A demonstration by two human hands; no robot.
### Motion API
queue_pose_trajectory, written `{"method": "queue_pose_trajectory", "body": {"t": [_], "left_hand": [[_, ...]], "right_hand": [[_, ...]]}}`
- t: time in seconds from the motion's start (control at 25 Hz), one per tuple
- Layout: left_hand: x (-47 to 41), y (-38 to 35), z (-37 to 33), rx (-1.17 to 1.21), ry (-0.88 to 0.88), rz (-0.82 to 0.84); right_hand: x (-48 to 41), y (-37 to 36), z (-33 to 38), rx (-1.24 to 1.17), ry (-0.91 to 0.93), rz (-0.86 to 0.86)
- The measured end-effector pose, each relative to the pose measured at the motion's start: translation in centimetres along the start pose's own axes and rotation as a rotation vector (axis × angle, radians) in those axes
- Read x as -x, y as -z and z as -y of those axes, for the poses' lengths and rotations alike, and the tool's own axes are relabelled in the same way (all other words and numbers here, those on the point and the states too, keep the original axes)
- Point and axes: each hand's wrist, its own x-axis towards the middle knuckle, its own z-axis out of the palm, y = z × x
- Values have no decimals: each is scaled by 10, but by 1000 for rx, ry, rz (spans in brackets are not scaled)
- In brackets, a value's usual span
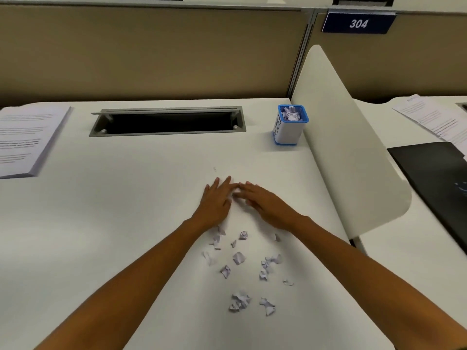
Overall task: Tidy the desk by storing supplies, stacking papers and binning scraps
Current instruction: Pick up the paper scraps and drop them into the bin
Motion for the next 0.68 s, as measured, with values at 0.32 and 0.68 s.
{"method": "queue_pose_trajectory", "body": {"t": [0.32, 0.68], "left_hand": [[115, -7, 12, 8, -178, 93], [169, -3, -15, -270, -266, 204]], "right_hand": [[132, -31, 25, -160, -24, -122], [178, -49, 74, 337, -16, 116]]}}
